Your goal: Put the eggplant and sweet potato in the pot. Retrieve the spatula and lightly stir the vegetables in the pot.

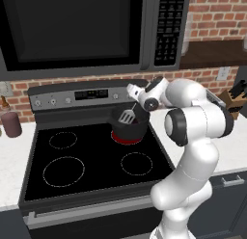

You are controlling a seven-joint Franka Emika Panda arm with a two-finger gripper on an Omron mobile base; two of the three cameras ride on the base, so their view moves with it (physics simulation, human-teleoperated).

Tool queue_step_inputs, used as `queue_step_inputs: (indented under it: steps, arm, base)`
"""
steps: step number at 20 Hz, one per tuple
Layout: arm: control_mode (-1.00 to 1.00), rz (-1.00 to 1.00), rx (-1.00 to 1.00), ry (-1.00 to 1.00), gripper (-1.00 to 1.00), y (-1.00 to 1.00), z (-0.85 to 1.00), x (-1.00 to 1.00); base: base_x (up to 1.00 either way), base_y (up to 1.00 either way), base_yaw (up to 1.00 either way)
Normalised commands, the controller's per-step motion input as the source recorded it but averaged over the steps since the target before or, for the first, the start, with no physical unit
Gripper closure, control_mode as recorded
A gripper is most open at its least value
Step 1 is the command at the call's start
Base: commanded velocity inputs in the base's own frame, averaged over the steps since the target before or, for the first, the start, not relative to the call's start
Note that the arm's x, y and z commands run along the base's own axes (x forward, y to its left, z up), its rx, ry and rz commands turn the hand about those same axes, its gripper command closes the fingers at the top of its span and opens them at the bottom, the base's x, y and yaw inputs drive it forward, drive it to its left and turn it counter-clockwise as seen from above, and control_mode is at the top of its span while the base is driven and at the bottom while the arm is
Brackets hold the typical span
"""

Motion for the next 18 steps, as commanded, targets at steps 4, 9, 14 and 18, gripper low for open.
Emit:
queue_step_inputs:
  steps: [4,9,14,18]
  arm:
    - [-1.00,0.01,-0.21,-0.02,1.00,0.19,-0.10,0.00]
    - [-1.00,0.01,-0.20,-0.06,1.00,0.36,-0.46,0.09]
    - [-1.00,0.00,-0.18,-0.10,1.00,0.44,-0.45,0.04]
    - [-1.00,0.00,-0.14,0.00,1.00,0.32,-0.02,0.00]
  base:
    - [0.00,0.00,0.00]
    - [0.00,0.00,0.00]
    - [0.00,0.00,0.00]
    - [0.00,0.00,0.00]
